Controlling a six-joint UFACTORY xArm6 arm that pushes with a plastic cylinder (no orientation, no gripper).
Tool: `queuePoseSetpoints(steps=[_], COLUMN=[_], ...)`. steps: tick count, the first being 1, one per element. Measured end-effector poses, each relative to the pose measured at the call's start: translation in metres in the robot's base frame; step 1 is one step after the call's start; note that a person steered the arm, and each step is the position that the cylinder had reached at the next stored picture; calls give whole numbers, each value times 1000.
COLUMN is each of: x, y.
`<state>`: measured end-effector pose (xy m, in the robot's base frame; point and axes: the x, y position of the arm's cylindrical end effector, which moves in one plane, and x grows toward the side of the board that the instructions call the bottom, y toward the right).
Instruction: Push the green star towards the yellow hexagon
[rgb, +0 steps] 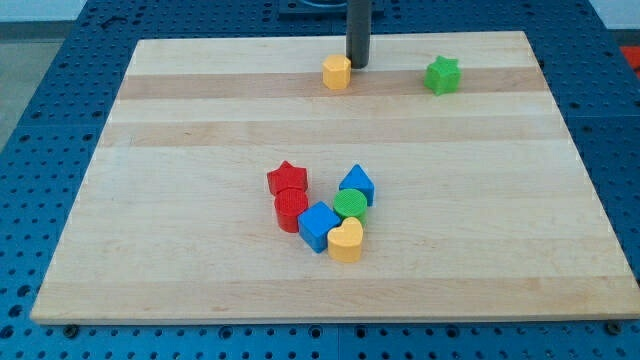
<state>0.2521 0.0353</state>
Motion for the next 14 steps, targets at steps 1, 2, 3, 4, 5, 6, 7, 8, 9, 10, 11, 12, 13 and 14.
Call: queuePoseSetpoints(steps=[1,2,3,4,5,6,7,8,9,10,11,12,13,14], x=[23,61,71,128,130,136,136,135,135,76,76,67,58,58], y=[7,8,12,56,64,116,117,159,160,168,168,151,98,98])
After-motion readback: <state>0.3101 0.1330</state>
